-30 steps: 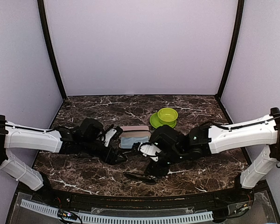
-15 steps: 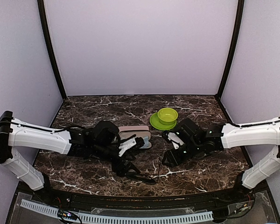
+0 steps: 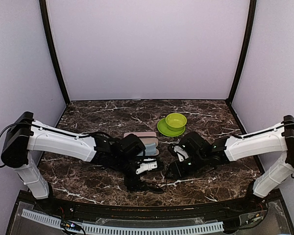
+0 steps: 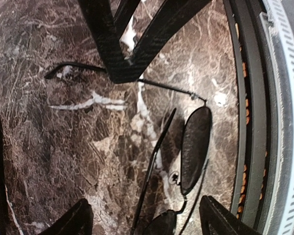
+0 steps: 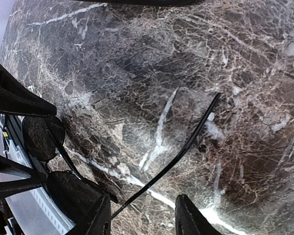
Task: Organize the sunglasses
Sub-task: Fold the left temple of the sunglasses with the sunglasses.
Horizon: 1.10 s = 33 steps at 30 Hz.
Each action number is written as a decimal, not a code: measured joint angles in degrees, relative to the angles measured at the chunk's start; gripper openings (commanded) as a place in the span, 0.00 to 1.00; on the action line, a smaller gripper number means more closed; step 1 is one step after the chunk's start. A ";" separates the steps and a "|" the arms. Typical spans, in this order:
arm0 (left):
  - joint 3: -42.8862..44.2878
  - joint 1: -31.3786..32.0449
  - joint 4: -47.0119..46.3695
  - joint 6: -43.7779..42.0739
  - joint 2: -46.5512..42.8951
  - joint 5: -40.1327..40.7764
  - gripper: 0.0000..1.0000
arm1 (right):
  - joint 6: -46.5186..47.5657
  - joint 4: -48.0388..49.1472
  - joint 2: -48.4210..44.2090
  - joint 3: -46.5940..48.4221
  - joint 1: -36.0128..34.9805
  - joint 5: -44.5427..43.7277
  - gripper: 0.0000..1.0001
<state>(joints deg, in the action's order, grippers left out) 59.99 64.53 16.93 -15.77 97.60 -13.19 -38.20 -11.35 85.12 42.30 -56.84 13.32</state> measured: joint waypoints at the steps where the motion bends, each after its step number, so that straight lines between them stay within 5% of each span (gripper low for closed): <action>1: 0.33 0.00 0.50 -0.24 0.42 0.42 0.74 | -0.26 0.37 0.33 -0.15 0.02 0.24 0.44; 21: 4.98 0.04 6.08 -2.08 5.84 -1.09 0.58 | -0.17 2.84 4.72 0.92 0.26 1.75 0.33; 33: 6.49 0.15 7.61 -2.58 6.99 -1.22 0.39 | 0.17 2.82 4.72 1.46 0.63 1.81 0.27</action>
<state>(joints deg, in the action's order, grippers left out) 66.48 64.69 24.53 -18.35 104.60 -14.41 -38.02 -8.54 89.84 43.77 -56.21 15.14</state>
